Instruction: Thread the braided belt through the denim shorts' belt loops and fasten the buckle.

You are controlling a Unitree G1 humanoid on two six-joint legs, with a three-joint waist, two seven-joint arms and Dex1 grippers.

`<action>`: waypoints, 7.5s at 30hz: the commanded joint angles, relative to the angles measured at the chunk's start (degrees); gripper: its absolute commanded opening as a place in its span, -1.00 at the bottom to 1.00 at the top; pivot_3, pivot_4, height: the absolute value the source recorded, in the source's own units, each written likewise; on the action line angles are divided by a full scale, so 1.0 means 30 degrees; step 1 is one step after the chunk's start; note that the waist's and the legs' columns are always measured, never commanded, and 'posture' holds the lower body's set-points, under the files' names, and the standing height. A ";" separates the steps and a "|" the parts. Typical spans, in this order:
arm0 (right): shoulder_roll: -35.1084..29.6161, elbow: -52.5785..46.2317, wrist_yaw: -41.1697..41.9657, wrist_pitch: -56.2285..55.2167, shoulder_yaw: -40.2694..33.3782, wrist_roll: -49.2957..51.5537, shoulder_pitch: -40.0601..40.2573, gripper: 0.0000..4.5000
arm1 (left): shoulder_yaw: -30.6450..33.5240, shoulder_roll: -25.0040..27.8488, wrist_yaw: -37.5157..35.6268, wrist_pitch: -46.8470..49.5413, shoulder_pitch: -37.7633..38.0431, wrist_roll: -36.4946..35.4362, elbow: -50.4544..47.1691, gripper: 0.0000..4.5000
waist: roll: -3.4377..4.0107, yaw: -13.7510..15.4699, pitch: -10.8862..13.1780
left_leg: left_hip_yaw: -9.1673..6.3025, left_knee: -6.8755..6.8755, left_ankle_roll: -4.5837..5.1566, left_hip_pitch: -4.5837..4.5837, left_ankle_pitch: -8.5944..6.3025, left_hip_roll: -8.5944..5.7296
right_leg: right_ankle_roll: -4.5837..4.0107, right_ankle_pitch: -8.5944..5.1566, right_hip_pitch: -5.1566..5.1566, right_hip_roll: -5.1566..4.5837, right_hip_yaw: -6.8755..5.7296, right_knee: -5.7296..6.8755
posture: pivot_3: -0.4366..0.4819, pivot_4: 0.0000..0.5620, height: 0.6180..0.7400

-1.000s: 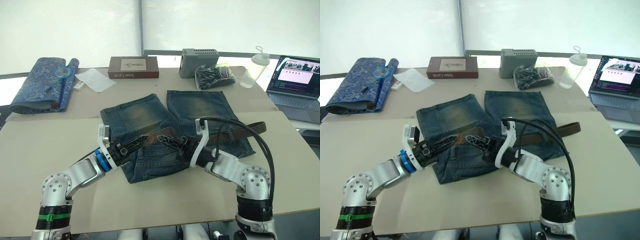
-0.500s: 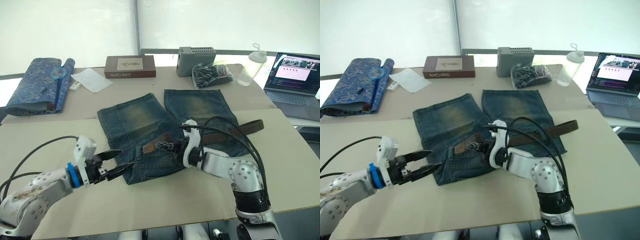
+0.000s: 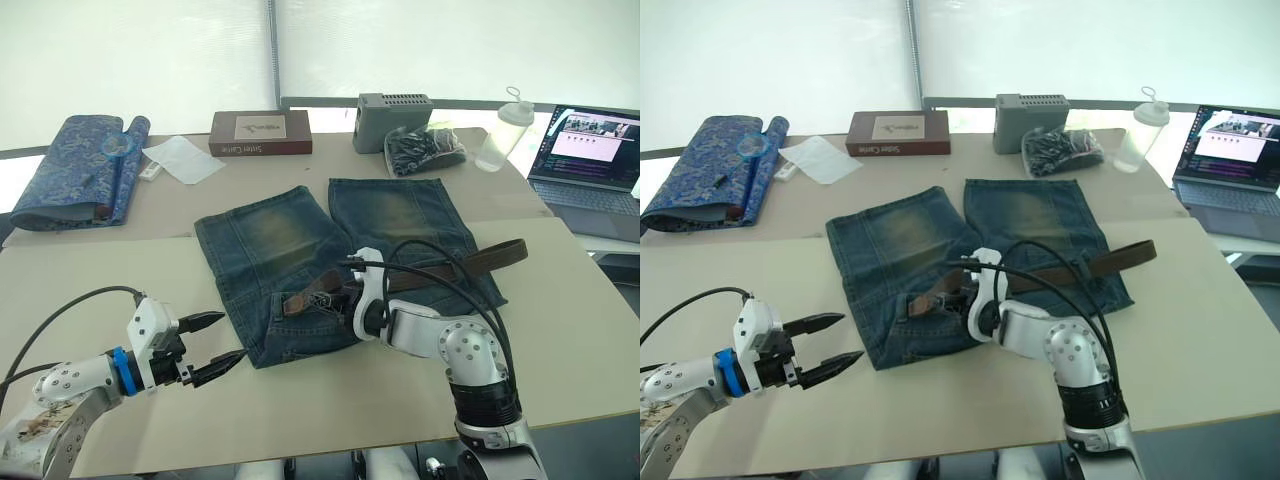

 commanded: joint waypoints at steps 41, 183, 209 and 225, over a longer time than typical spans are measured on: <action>0.4908 0.6939 0.4594 0.2461 -0.2725 -0.2398 -0.2352 -1.00 | 0.3690 -0.7824 1.4745 1.2363 -0.4149 -1.6104 0.3651 -0.25 | -0.0061 -0.0570 -0.0051 | -0.0016 -0.0030 -0.0113 0.0294 -0.0071 0.0219 | -0.0125 -0.0008 0.0255 0.0219 -0.0003 0.0007 | -0.05 -0.47 1.00; -1.2569 1.0409 2.2423 -0.3396 0.6882 -2.0507 -0.8709 0.02 | -0.9778 -0.1365 0.0454 1.0528 -1.4719 0.3687 0.9869 -0.15 | -0.0028 0.0176 -0.0029 | 0.0091 0.0044 -0.0202 0.0081 -0.0072 0.0245 | -0.0215 0.0067 0.0026 0.0066 -0.0402 0.0009 | -0.05 -0.47 1.00; -0.7879 0.7159 2.0057 -1.2090 -0.1883 -1.6780 -0.7287 -1.00 | -0.2932 0.1702 -0.0229 -0.5032 -1.5710 0.6901 1.2180 -0.96 | -0.0016 0.0036 -0.0010 | 0.0102 0.0086 -0.0186 -0.0147 -0.0080 0.0248 | -0.0205 0.0186 -0.0127 0.0042 -0.0456 0.0001 | -0.05 -0.47 1.00; -1.5909 -0.7475 2.6377 -0.8076 -0.4887 -0.9938 0.8644 -0.54 | 0.2602 0.2125 -0.2137 -0.3767 0.2271 0.5057 -0.1067 -0.39 | 0.0045 0.0398 0.0037 | 0.0149 0.0346 -0.0030 0.0097 -0.0363 0.0306 | -0.0053 -0.0125 0.0197 -0.0019 -0.0454 -0.0118 | -0.05 -0.47 1.00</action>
